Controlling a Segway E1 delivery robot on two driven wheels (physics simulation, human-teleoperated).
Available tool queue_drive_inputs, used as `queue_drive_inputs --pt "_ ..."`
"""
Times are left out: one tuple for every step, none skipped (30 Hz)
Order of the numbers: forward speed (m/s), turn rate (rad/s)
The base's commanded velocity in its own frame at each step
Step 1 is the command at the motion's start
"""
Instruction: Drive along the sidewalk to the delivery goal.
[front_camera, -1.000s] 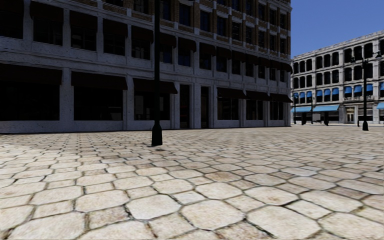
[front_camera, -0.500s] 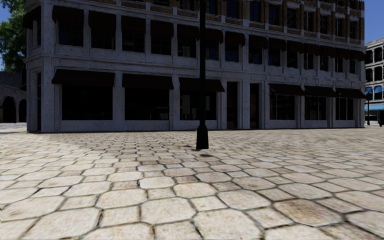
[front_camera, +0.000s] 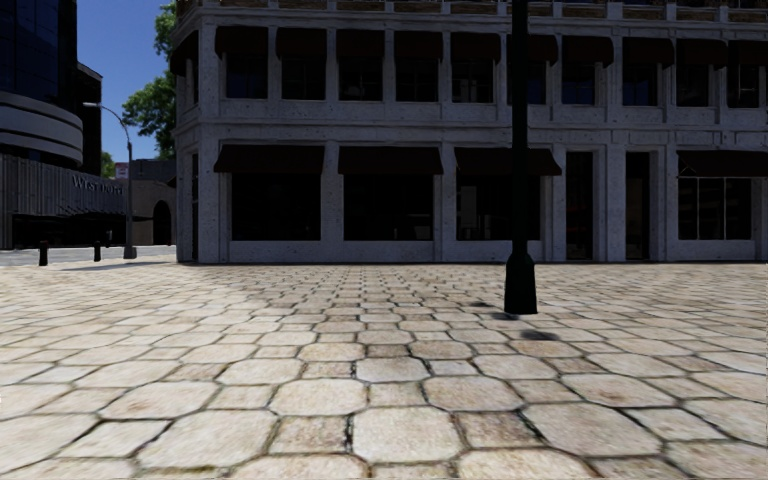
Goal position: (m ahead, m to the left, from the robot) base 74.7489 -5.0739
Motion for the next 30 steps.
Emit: queue_drive_inputs --pt "1.87 0.59" --pt "1.88 0.59" --pt "1.91 0.59" --pt "2.00 0.59" --pt "2.00 0.59" --pt "2.00 0.59" --pt "2.00 0.59" --pt "2.00 0.59" --pt "2.00 0.59" --pt "2.00 0.59" --pt "2.00 0.59" --pt "2.00 0.59" --pt "2.00 0.59" --pt "2.00 0.59" --pt "2.00 0.59" --pt "2.00 0.59" --pt "2.00 0.59" --pt "2.00 0.59" --pt "2.00 0.59" --pt "2.00 0.59" --pt "2.00 0.59" --pt "2.00 0.59" --pt "2.00 0.59" --pt "2.00 0.59" --pt "2.00 0.59" --pt "2.00 0.59" --pt "2.00 0.59" --pt "2.00 0.59" --pt "2.00 0.59" --pt "2.00 0.59"
